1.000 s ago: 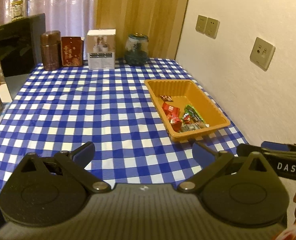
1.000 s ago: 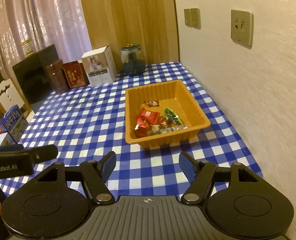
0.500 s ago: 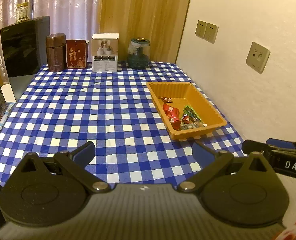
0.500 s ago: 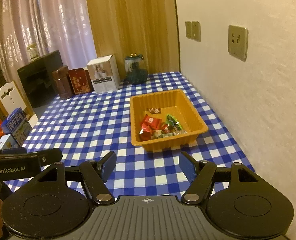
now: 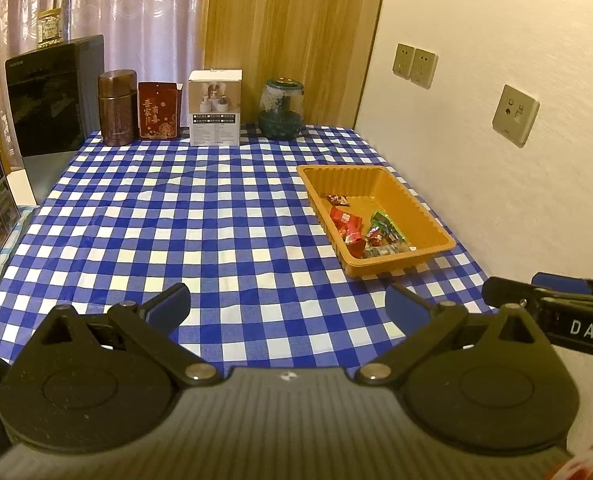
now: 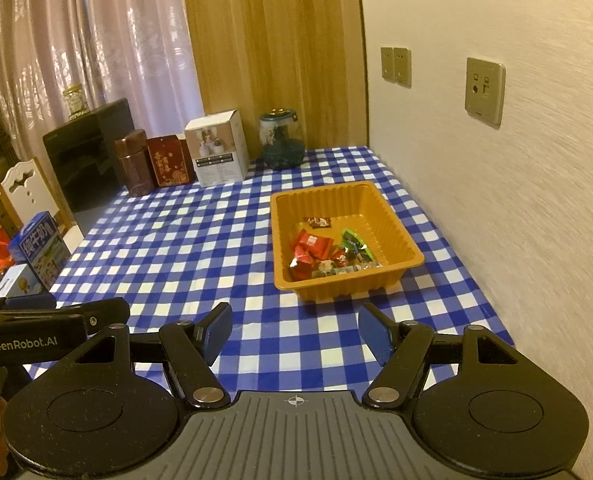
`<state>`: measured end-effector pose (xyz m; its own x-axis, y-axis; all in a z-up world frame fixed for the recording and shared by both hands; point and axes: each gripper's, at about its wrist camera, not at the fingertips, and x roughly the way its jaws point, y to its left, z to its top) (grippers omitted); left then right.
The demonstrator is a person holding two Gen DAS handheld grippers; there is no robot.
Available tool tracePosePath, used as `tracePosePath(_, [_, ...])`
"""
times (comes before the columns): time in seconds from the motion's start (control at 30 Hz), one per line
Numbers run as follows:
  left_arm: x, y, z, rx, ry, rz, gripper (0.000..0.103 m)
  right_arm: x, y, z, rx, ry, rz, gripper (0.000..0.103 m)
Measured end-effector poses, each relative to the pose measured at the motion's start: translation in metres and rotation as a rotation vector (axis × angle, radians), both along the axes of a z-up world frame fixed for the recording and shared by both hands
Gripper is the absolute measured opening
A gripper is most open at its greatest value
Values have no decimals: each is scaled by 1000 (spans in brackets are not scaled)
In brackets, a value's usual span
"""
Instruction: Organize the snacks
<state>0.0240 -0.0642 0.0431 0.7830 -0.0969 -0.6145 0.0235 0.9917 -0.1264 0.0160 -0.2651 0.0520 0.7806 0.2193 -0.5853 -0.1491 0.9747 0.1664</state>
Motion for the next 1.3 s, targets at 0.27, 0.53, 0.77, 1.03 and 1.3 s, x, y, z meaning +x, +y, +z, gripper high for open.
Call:
tracePosePath(0.27, [1, -1, 0, 1, 2, -6, 103, 0, -1, 0, -1, 1, -1, 70])
tracePosePath(0.53, [0, -3, -1, 3, 4, -7, 103, 0, -2, -2, 2, 4, -2, 70])
tracePosePath(0.77, [0, -3, -2, 2, 4, -6, 103, 0, -1, -2, 1, 3, -2, 70])
tracePosePath(1.03, [0, -2, -3, 0, 5, -7, 103, 1, -2, -3, 3, 2, -3, 70])
tracePosePath(1.3, [0, -3, -4, -1, 7, -6, 103, 1, -2, -4, 3, 4, -3, 70])
